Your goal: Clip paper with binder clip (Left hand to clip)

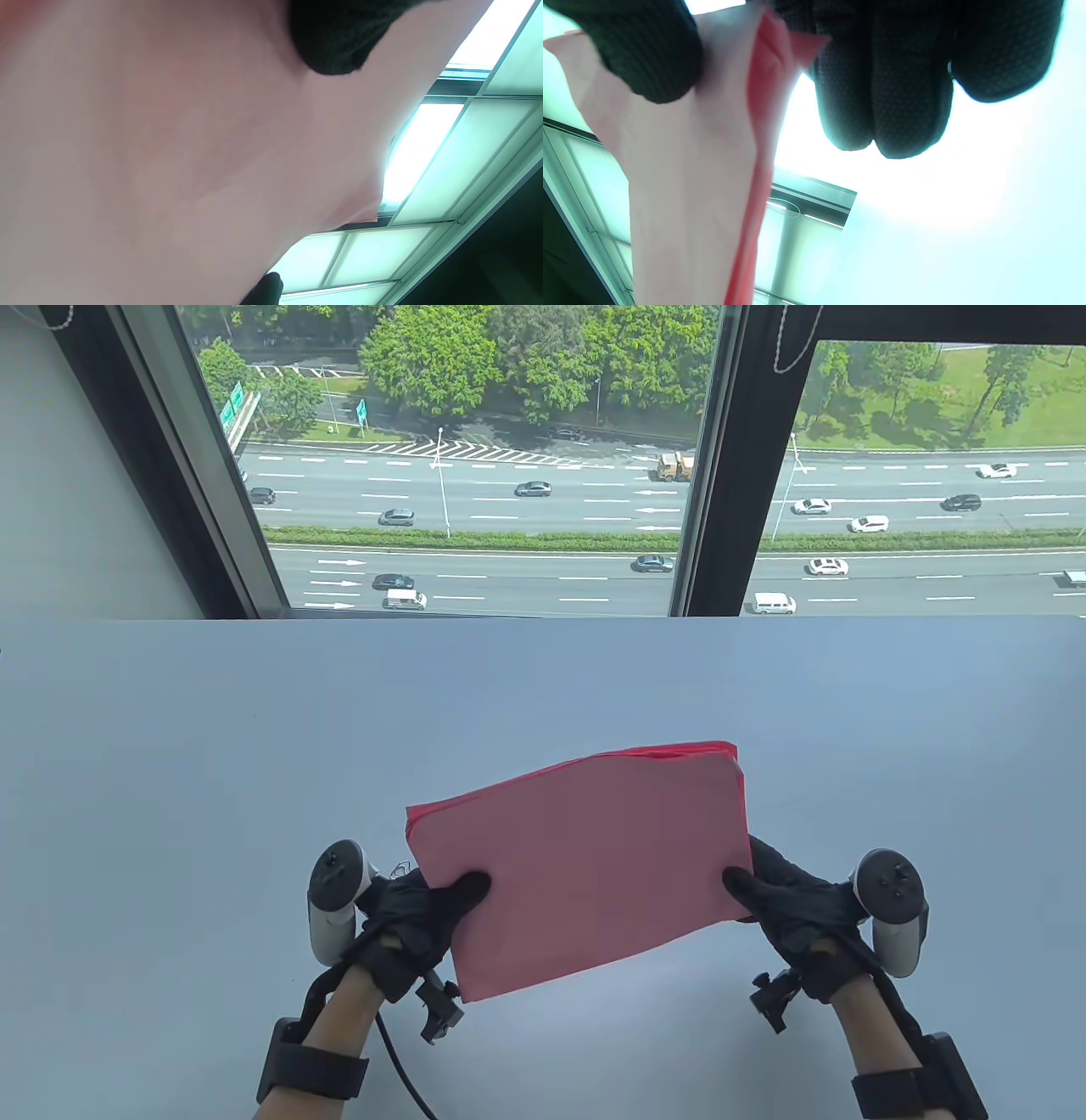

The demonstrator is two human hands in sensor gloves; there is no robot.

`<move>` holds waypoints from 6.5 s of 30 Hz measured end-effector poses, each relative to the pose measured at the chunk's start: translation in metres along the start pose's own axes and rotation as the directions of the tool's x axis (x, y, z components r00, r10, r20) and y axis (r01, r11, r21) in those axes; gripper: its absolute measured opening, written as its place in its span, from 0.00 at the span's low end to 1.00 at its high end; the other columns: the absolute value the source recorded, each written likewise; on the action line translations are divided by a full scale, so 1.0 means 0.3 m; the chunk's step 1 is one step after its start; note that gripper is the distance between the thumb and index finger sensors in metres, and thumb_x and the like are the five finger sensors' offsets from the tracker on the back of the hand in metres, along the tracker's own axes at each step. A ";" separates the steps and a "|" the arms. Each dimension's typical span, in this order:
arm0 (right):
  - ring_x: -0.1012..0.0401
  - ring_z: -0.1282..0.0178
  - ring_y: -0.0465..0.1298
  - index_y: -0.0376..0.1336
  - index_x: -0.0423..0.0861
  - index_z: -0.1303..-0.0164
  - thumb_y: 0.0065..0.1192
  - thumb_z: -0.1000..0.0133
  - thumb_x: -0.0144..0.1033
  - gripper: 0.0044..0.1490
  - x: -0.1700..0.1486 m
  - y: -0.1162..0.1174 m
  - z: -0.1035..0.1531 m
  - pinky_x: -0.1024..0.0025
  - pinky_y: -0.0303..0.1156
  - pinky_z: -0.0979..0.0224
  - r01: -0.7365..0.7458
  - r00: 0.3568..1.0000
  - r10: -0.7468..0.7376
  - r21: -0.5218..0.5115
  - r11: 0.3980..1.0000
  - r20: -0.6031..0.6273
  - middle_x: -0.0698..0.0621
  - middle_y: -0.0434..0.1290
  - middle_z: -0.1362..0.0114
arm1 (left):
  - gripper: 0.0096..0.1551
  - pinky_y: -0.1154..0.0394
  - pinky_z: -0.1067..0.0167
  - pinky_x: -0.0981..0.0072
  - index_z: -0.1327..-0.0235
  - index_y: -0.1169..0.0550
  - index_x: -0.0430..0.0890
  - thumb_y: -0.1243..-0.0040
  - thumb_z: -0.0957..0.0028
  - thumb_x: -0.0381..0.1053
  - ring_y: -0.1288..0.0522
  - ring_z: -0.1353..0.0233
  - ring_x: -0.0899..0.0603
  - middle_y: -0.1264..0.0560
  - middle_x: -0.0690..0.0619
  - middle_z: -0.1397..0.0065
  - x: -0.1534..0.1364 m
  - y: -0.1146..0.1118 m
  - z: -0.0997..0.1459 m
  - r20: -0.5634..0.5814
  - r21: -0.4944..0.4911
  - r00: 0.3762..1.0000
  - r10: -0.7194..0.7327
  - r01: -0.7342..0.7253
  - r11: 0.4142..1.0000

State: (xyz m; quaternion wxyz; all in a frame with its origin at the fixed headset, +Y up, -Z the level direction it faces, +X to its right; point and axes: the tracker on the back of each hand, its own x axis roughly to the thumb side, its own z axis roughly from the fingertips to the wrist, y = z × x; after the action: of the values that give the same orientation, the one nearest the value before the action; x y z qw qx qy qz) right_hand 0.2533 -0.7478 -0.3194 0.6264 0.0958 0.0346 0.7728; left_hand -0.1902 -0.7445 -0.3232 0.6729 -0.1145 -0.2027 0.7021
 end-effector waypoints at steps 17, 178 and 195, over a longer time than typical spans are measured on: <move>0.43 0.47 0.82 0.44 0.35 0.20 0.59 0.51 0.76 0.69 0.000 0.047 0.017 0.44 0.75 0.45 0.155 0.988 -0.155 -0.043 0.987 -0.006 0.41 0.75 0.32 | 0.27 0.18 0.53 0.49 0.33 0.20 0.53 0.42 0.47 0.53 0.11 0.53 0.42 0.12 0.50 0.44 0.011 -0.031 0.004 0.053 0.023 0.998 0.029 -0.030 0.999; 0.49 0.57 0.86 0.76 0.43 0.43 0.69 0.50 0.38 0.27 0.027 0.135 -0.002 0.46 0.77 0.47 -0.119 0.992 0.122 0.202 0.972 -0.006 0.49 0.87 0.53 | 0.42 0.19 0.50 0.48 0.31 0.21 0.50 0.21 0.64 0.58 0.16 0.57 0.50 0.16 0.48 0.39 -0.032 0.099 0.038 -0.099 0.310 0.995 0.002 0.029 0.950; 0.49 0.58 0.86 0.76 0.40 0.44 0.69 0.51 0.37 0.27 0.029 0.194 0.004 0.47 0.77 0.48 -0.186 0.980 0.200 0.337 0.923 -0.007 0.48 0.87 0.56 | 0.43 0.20 0.48 0.47 0.29 0.23 0.51 0.22 0.62 0.56 0.17 0.56 0.49 0.19 0.46 0.34 0.038 0.158 0.068 0.081 0.407 0.994 0.073 -0.099 0.908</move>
State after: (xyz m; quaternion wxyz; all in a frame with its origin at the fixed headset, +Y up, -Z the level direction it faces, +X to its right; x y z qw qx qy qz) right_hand 0.1959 -0.7519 -0.3071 0.5209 0.1876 0.1688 0.8154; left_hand -0.2424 -0.7365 -0.3246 0.6435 0.0430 -0.0670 0.7613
